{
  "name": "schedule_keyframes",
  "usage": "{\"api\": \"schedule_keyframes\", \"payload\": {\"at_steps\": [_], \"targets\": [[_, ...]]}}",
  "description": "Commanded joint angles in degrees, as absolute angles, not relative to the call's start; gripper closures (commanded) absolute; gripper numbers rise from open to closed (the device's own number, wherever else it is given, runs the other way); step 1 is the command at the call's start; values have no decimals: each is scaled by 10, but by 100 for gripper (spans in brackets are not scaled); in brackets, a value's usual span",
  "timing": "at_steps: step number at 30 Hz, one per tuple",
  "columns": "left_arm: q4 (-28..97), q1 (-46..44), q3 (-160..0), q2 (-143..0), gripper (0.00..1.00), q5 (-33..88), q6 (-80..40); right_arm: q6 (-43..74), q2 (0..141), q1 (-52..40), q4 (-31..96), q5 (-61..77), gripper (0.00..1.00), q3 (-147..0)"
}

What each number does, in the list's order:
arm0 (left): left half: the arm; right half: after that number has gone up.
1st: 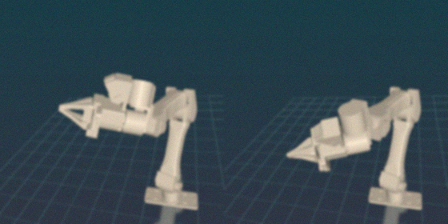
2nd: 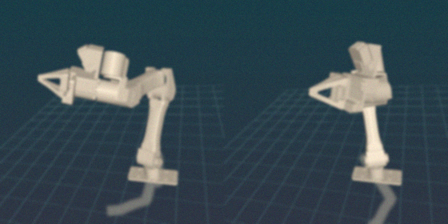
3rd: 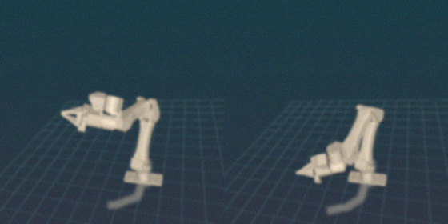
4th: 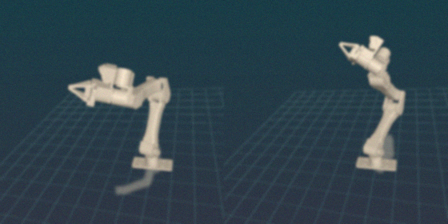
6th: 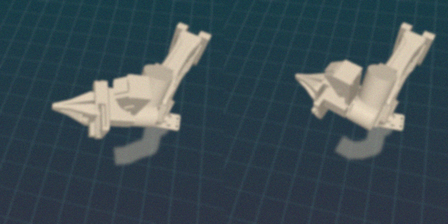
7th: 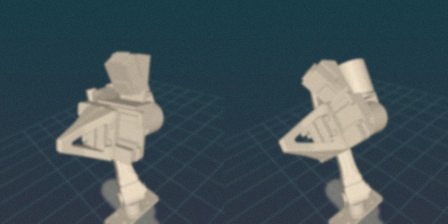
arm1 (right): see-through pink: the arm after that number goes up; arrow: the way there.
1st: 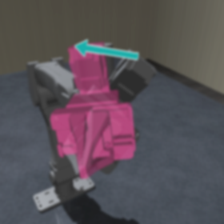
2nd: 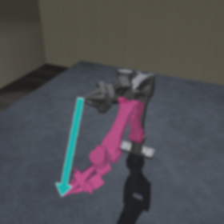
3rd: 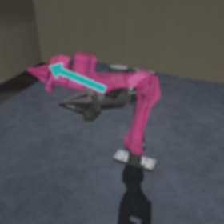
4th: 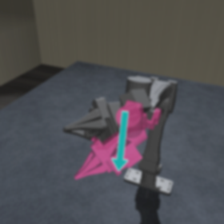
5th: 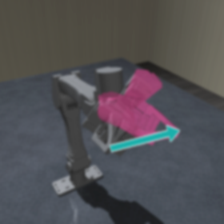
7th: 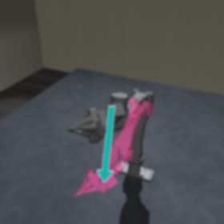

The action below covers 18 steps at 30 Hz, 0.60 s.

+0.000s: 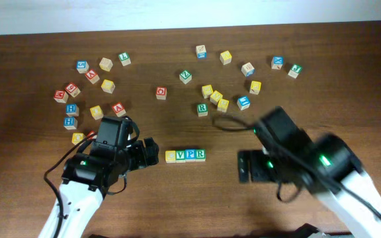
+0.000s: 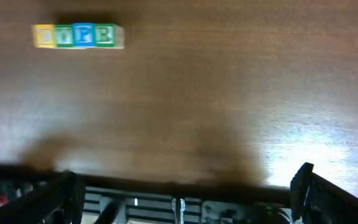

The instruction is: Spell out CVPR

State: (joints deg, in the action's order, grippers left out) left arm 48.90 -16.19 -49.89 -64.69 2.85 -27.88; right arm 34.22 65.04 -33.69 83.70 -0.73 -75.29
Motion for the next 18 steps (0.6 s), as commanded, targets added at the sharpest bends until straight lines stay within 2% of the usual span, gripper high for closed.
{"api": "schedule_keyframes", "payload": {"at_steps": [1,4,14,16,18], "targets": [[489,-160,-507,-642,1,25,-273,384,565,-403,859,-48,2,-758],[489,-160,-507,-642,1,25,-273,384,527,-429,894,-48,2,-758],[489,-160,-507,-642,1,25,-273,380,529,-428,891,-75,1,-758],[489,-160,-507,-642,1,25,-273,373,521,-412,872,-108,2,-757],[489,-160,-507,-642,1,25,-273,301,495,-355,820,-105,2,-757]]}}
